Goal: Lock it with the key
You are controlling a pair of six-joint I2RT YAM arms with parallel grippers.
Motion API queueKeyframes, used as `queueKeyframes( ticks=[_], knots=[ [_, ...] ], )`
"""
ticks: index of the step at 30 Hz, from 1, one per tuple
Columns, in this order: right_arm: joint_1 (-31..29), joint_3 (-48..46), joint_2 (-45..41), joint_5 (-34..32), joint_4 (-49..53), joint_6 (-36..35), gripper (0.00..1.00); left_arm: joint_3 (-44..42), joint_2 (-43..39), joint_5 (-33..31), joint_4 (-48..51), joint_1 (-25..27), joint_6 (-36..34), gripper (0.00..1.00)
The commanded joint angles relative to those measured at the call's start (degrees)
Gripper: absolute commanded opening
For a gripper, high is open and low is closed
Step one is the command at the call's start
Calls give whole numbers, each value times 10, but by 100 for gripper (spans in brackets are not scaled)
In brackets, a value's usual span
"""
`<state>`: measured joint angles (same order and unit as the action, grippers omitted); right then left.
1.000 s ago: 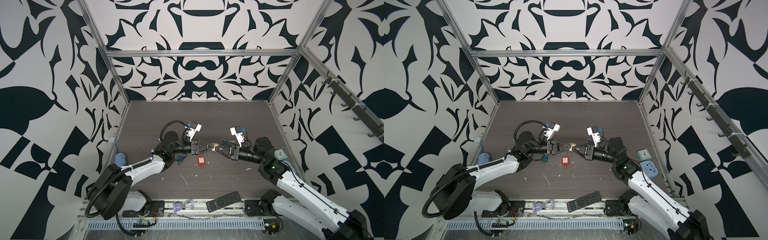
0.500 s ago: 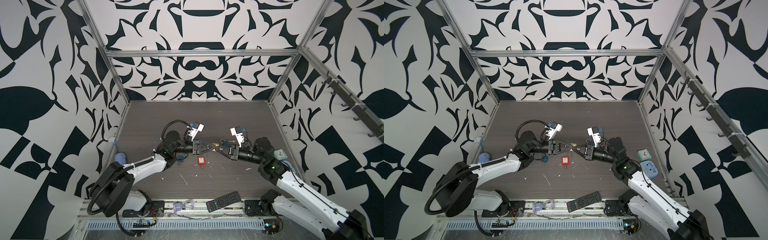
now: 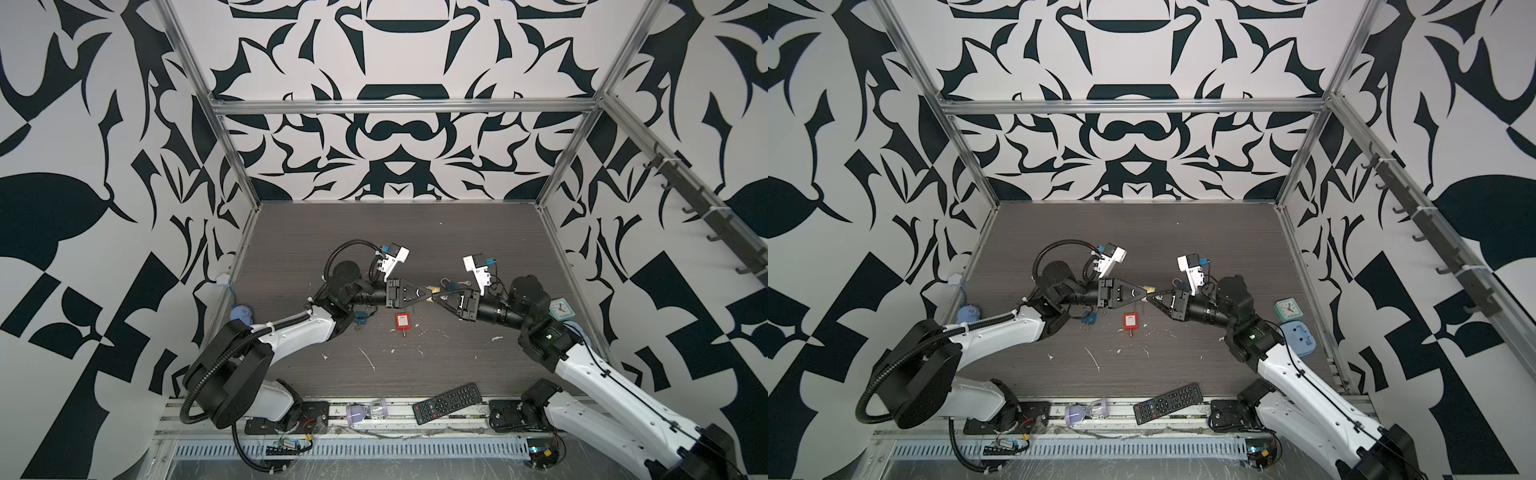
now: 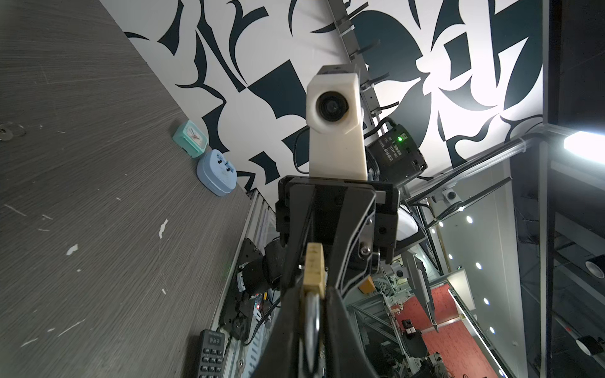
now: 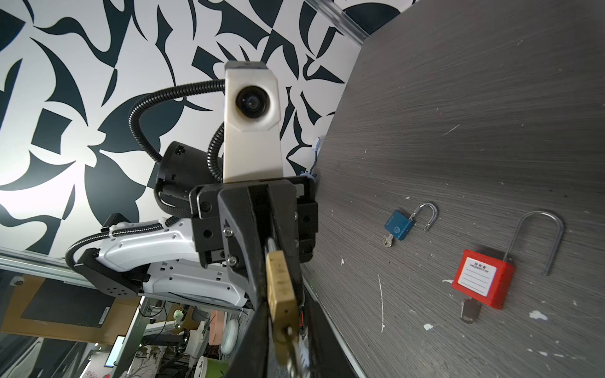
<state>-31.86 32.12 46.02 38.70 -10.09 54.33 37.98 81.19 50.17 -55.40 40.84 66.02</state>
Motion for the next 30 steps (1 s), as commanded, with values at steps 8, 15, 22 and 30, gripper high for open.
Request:
queueKeyframes(
  ticks=[8,15,22,30],
  knots=[
    [2,15,-71,-29,55,-40,39,-11,-14,2,-14,-10,-6,0],
    [3,42,-68,-70,125,-73,39,-10,-15,4,-15,-10,-4,0],
    [3,64,-76,-98,144,-94,39,-6,-15,5,-11,-9,-4,0],
    [3,53,-45,-66,91,-73,33,-4,-14,3,-10,-9,-3,0]
  ],
)
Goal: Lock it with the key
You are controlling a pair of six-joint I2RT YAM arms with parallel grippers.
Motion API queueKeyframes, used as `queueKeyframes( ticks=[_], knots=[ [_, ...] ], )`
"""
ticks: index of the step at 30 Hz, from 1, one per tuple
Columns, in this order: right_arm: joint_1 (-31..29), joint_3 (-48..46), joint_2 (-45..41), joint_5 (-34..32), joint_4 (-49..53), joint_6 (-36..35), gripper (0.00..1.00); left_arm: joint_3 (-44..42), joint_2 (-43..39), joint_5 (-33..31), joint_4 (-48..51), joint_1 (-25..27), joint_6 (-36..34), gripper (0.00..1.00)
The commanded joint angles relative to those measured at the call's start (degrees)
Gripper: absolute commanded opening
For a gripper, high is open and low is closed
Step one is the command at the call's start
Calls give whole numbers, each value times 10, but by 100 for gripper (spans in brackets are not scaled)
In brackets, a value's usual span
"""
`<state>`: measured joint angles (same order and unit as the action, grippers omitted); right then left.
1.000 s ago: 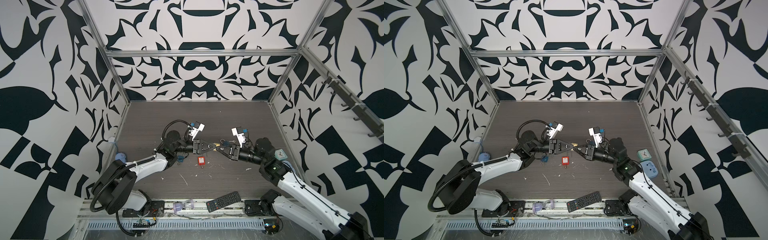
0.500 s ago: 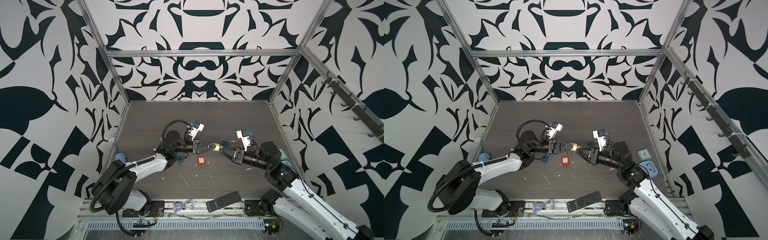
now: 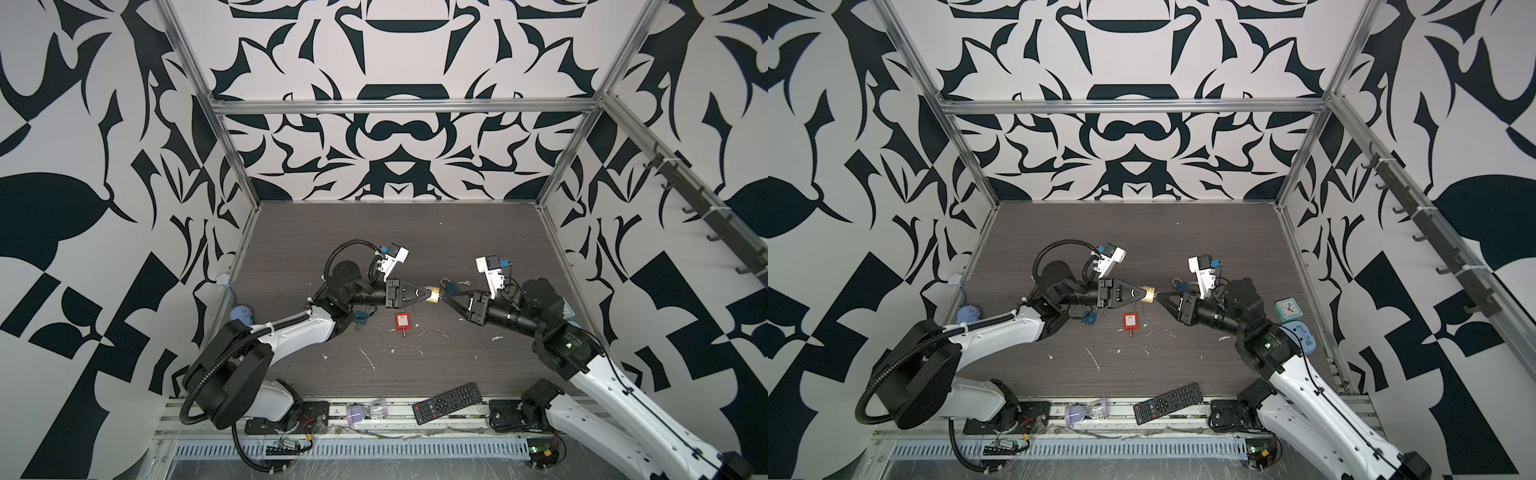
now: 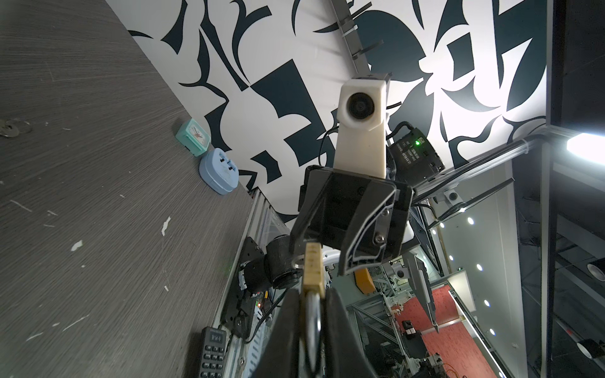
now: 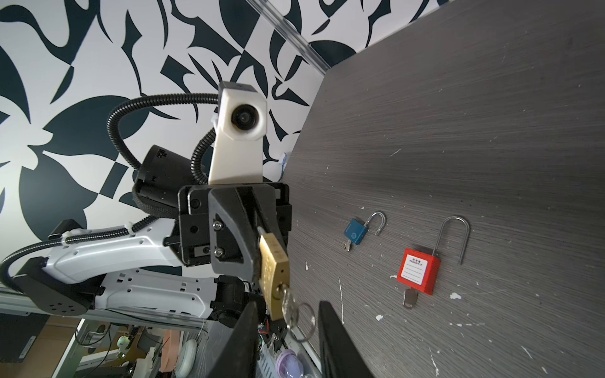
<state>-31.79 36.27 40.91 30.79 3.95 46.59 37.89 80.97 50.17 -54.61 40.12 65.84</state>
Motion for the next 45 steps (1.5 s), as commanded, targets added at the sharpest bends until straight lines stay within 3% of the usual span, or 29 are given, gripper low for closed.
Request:
queueKeyframes(
  ticks=[1,8,20,26,45],
  knots=[
    [2,9,10,15,-58,8,32,-3,-12,2,-17,-2,-1,0],
    [2,-2,26,33,-99,23,18,-3,-12,3,-14,-2,-1,0],
    [2,-24,19,58,-120,40,14,-2,0,-3,-23,-2,5,0],
    [2,-35,17,63,-132,40,0,0,11,2,-44,-3,21,0],
    [42,-69,-20,94,-136,-6,0,-19,13,11,-84,-42,75,0]
  ],
)
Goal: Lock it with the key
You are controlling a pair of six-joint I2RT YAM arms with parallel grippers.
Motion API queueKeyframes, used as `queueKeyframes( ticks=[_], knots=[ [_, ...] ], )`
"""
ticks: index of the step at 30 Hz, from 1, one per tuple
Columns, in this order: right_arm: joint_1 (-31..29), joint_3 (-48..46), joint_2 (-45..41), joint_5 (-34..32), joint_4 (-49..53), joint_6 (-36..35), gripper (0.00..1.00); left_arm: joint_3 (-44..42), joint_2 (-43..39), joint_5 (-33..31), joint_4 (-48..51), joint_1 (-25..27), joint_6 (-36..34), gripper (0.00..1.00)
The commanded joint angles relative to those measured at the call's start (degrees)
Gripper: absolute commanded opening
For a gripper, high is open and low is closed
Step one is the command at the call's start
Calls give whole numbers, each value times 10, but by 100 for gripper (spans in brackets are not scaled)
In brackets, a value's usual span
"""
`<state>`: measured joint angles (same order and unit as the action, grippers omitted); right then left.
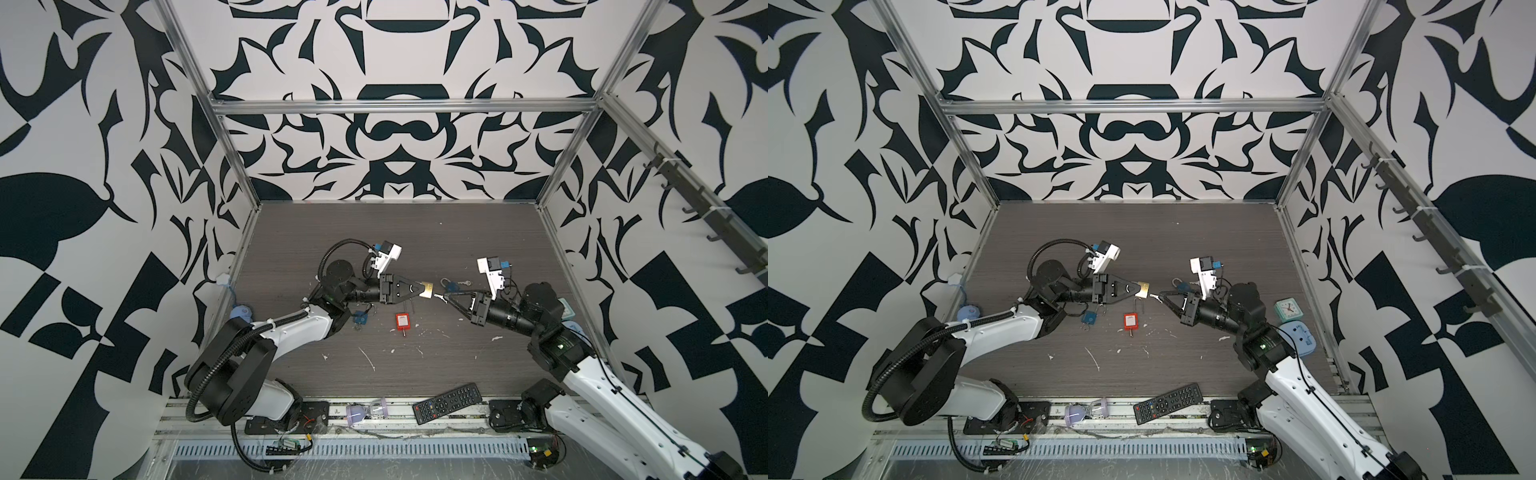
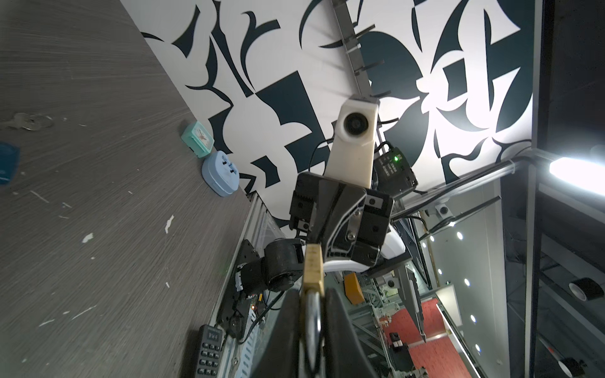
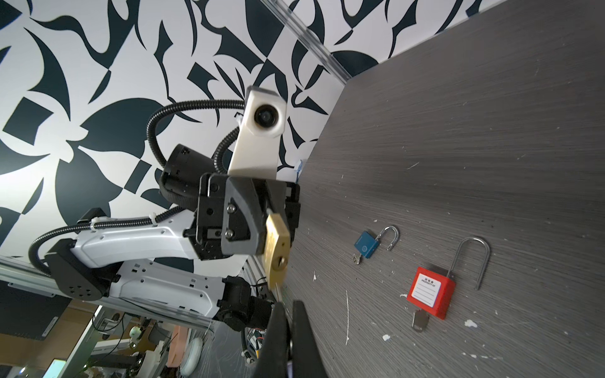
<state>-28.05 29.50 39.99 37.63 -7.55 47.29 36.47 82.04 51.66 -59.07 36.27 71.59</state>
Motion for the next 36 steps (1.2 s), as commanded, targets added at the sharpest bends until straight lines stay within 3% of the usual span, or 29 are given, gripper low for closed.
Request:
queueKeyframes(
  ticks=[1,7,18,26,30,33,36],
  knots=[
    [8,-1,-14,25,-16,-14,0,-4,1,-3,-37,-5,16,0],
    [14,-3,-21,-1,32,-27,0,7,-20,-4,65,-5,-43,0],
    [14,-54,-40,-119,75,-28,0,32,-95,-60,369,3,-201,0],
    [15,-71,-21,-194,82,-41,0,61,-145,-187,546,20,-314,0],
    [16,-71,1,-209,85,-40,0,89,-128,-167,591,20,-333,0],
    [17,-75,9,-218,78,-32,0,97,-108,-123,579,20,-342,0],
    [20,-78,17,-217,77,-29,0,92,-102,-117,573,20,-341,0]
  ],
)
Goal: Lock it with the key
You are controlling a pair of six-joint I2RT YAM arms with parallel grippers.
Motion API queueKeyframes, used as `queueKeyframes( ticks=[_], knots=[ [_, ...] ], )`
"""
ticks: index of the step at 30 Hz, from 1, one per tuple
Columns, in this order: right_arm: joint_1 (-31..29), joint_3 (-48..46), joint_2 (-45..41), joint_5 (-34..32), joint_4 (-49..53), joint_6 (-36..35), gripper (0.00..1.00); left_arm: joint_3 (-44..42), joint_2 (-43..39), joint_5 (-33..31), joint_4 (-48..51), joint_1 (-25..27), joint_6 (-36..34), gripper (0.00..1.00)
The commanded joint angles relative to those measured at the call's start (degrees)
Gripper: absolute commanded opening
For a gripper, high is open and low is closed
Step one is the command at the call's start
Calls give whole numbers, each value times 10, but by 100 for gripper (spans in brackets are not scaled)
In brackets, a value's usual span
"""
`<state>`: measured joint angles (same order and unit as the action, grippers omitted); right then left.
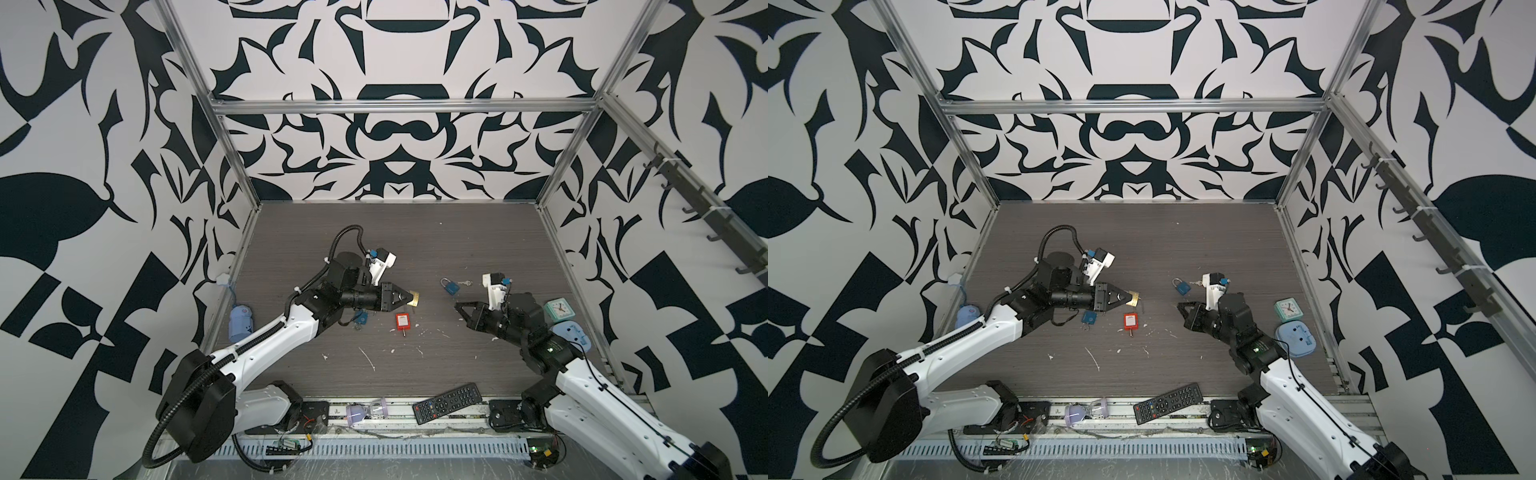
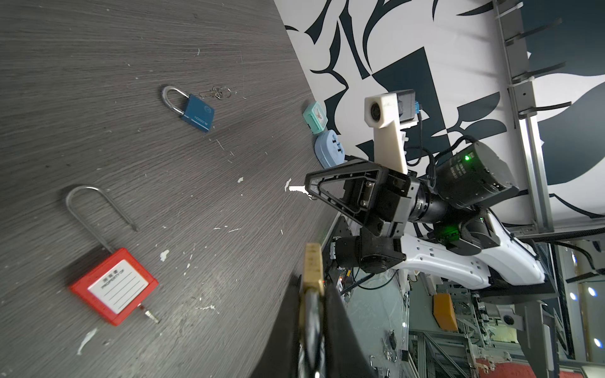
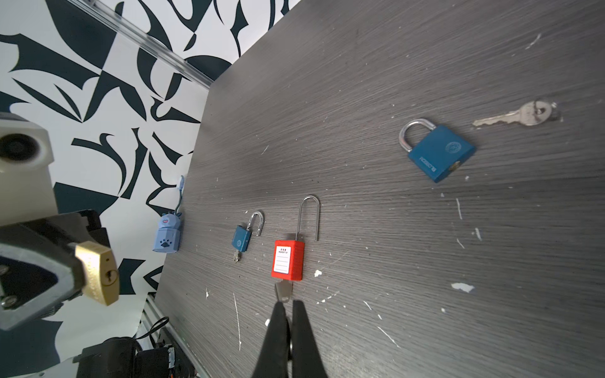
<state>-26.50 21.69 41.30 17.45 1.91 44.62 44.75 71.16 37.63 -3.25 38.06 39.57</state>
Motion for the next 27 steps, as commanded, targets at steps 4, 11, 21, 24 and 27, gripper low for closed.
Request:
queueKeyframes(
  ticks=[4,11,21,24,27],
  knots=[
    [10,0,35,6,-24,5,0,-2,4,22,6,2,-19,0],
    [27,-29,50,13,-71,29,0,-11,-1,26,5,2,-21,0],
    [53,-56,89,18,-131,41,0,-27,-23,12,-14,2,-29,0],
    [67,-65,118,24,-176,50,0,-27,-22,-1,-9,2,-43,0],
    [76,-71,155,25,-223,54,0,-1,13,14,14,2,-56,0]
  ],
)
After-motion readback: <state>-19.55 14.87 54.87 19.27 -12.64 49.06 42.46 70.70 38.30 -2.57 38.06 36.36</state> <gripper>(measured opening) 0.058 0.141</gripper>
